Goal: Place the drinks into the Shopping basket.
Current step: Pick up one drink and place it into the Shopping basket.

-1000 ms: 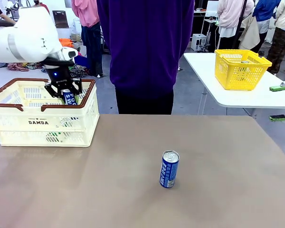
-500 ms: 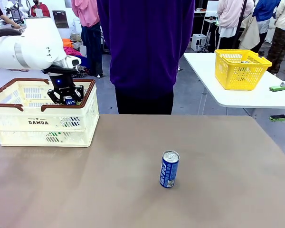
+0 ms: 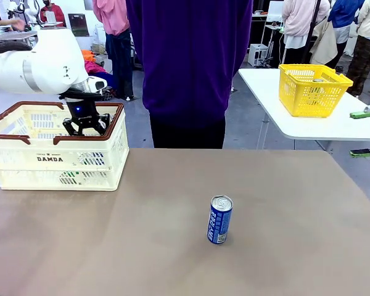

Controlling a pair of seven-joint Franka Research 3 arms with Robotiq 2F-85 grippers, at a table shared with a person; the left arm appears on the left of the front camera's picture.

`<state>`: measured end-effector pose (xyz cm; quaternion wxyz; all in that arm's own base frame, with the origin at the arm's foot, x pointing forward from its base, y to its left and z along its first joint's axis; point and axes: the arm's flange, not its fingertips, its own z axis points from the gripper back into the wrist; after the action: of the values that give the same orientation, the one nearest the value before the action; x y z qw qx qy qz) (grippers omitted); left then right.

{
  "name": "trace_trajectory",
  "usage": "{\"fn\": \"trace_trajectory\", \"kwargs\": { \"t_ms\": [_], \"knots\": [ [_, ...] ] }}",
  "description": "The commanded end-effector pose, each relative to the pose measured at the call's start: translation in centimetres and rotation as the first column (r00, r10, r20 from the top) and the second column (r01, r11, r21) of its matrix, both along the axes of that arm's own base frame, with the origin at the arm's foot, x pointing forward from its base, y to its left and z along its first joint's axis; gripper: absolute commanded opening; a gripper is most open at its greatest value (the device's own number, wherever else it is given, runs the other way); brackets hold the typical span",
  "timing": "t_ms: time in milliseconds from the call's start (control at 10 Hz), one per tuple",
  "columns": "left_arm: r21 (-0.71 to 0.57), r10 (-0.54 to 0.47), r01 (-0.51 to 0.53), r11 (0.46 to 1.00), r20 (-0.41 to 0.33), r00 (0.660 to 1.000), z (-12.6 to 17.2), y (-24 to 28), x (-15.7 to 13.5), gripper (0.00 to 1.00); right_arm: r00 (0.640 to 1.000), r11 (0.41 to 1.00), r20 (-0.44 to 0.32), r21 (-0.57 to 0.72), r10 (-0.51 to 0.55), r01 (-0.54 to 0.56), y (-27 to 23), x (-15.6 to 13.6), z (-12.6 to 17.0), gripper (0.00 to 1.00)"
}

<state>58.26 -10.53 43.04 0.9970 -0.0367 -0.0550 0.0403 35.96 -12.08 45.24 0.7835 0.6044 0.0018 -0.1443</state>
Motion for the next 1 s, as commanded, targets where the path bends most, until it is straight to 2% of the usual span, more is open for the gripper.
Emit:
{"fn": "trace_trajectory", "kwargs": {
  "t_ms": [0, 700, 900],
  "knots": [
    [0.025, 0.017, -0.018, 1.000, 0.013, 1.000, 0.6, 0.0, 0.2, 1.00, 1.000, 1.000, 0.016, 0.013, 0.004, -0.004, -0.1, 0.2, 0.4, 1.00],
    [0.032, 0.026, -0.028, 0.999, 0.061, 0.998, 2.5, 1.3, 0.0, 1.00, 1.000, 1.000, 0.016, 0.013, 0.004, -0.004, -0.1, 0.2, 0.4, 1.00],
    [0.032, 0.027, -0.030, 0.999, 0.095, 0.995, 4.3, 2.0, -0.2, 1.00, 1.000, 1.000, 0.016, 0.013, 0.004, -0.004, -0.1, 0.2, 0.4, 1.00]
  ]
}}
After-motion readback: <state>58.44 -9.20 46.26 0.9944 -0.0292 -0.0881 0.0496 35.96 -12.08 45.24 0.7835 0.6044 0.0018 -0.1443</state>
